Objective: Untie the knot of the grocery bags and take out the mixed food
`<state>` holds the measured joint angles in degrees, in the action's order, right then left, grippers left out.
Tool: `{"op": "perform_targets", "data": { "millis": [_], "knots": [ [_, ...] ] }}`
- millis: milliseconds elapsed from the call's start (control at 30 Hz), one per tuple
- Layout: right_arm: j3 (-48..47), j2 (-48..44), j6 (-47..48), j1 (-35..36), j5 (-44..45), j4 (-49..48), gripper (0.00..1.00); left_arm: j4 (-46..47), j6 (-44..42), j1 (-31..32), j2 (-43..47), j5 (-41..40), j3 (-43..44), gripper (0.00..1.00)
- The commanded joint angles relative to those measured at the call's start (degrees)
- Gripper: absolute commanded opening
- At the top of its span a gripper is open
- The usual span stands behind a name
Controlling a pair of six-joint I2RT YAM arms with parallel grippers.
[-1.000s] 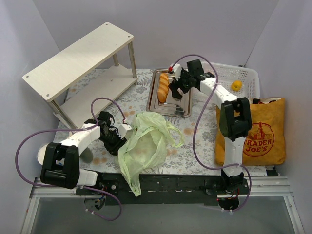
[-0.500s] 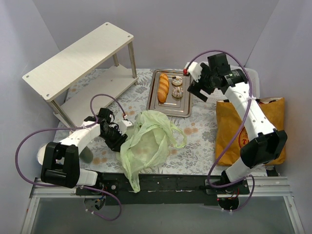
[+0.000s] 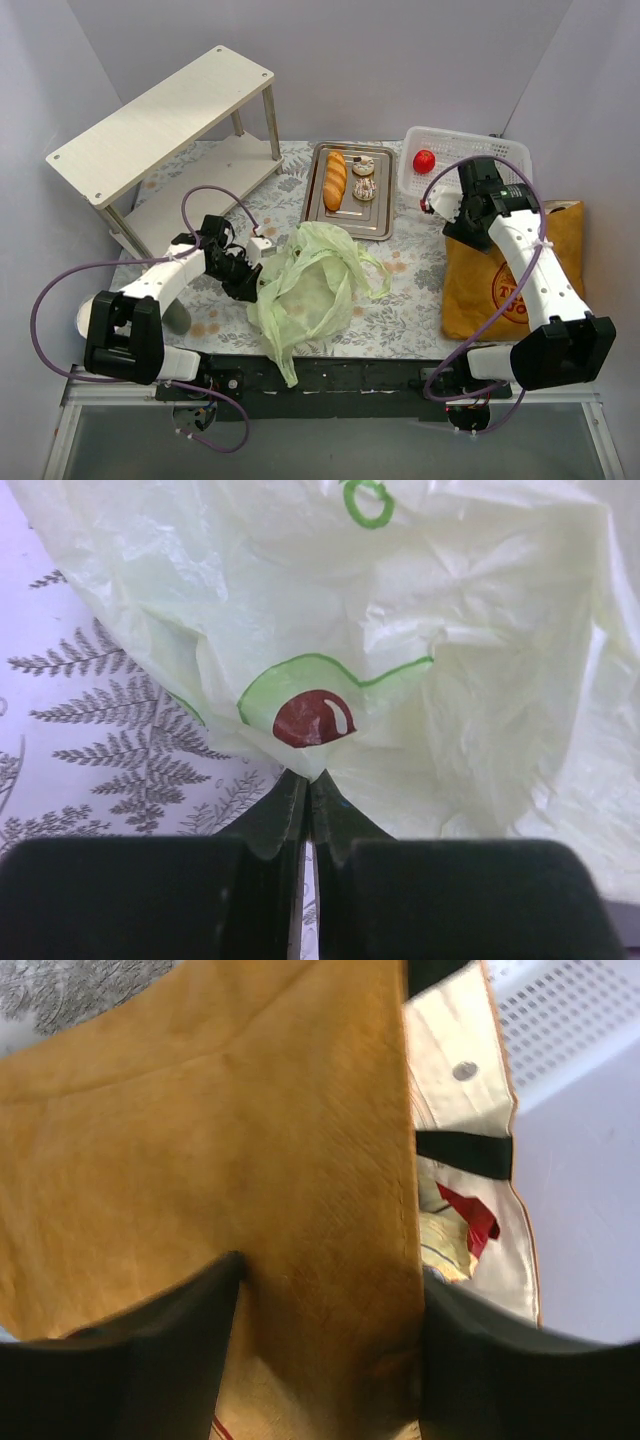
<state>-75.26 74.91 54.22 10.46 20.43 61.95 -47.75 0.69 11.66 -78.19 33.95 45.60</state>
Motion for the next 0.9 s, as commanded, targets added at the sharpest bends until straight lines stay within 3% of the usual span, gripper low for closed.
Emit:
{"op": "perform_targets", "data": {
  "millis": [0,100,267,367,500,600,767,867],
  "knots": [
    [-1.10,1.02,1.34,-0.35,-8.32,12.28,0.27,-0.86,0.80,-0.41,4.09,6.47,-1.66,0.00],
    [-0.68,-1.77,1.50,1.48,-11.54,13.11,0.15,0.46,4.14,-0.41,8.13,7.62,-1.22,0.00],
    [1.61,-8.37,6.51,16.50,-15.84,13.19,0.12,0.90,11.25,-1.64,11.74,7.18,5.01,0.00],
    [-2.14,-10.49,6.70,25.82,-24.79,13.19,0.09,4.83,16.77,-2.87,14.02,3.77,10.28,0.00],
    [-11.00,-5.51,2.57,36.27,-36.92,13.11,0.07,11.09,25.13,-3.75,15.53,-1.41,16.43,0.00],
    [-19.00,0.03,-0.86,42.68,-40.98,13.02,0.06,12.94,28.74,-4.45,13.60,-1.88,23.37,0.00],
    [-31.68,8.91,-2.97,50.53,-43.72,13.02,0.06,16.63,32.53,-4.81,9.21,-1.00,36.27,0.00],
    [-33.72,11.30,-3.06,53.43,-42.75,12.31,0.05,17.59,33.41,-4.81,4.90,0.23,43.05,0.00]
  ]
}}
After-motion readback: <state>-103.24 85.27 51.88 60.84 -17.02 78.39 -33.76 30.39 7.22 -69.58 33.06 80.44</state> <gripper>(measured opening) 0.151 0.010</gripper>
